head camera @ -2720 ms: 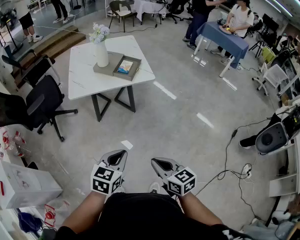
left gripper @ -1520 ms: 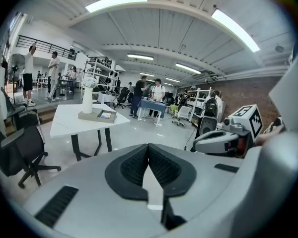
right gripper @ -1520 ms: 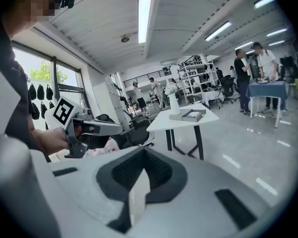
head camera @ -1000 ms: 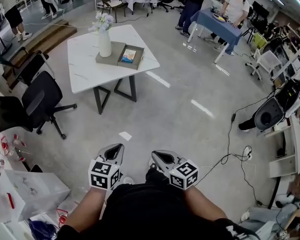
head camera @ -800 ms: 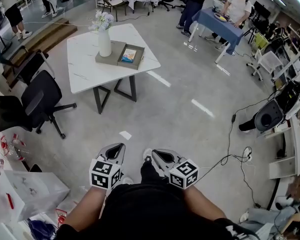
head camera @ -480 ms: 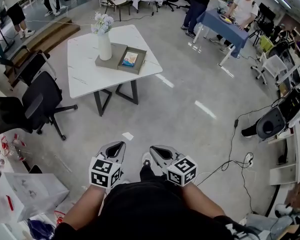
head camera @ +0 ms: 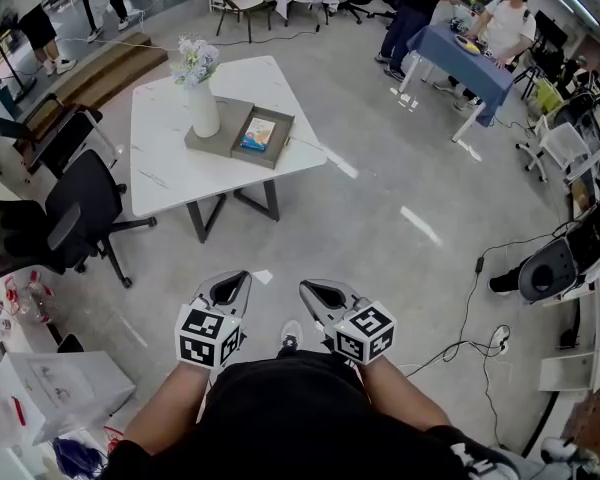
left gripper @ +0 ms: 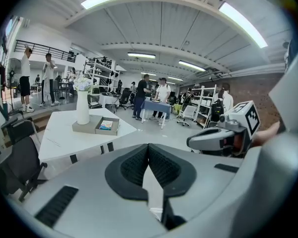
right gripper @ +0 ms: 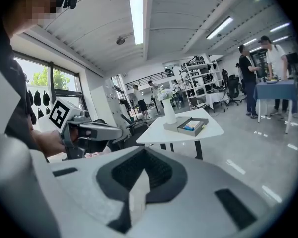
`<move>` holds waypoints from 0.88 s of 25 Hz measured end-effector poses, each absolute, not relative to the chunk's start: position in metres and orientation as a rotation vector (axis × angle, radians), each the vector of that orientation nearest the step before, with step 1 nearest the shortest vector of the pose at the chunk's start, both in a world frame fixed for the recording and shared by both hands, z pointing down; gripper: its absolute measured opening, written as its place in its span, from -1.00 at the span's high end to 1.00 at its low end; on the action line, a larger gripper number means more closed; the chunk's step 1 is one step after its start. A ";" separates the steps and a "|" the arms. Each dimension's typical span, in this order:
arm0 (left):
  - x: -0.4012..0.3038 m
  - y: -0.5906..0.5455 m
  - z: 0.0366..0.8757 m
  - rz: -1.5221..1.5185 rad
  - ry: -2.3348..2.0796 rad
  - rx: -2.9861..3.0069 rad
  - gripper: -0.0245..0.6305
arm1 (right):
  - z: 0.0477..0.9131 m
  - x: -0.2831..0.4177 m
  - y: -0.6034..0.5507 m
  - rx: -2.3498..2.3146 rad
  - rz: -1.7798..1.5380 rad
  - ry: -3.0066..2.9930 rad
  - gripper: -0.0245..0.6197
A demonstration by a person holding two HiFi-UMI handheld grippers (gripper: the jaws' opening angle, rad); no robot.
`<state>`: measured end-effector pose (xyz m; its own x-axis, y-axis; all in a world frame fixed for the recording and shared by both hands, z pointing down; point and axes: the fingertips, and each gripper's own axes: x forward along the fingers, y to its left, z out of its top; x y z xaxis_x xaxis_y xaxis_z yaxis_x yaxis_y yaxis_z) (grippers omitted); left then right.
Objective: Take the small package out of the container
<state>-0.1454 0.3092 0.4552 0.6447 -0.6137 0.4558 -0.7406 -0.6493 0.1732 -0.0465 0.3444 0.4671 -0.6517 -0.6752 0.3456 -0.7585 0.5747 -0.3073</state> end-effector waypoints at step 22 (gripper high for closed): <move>-0.085 0.236 0.465 0.547 -1.157 2.447 0.92 | 0.481 0.029 0.267 1.149 0.707 -2.652 0.93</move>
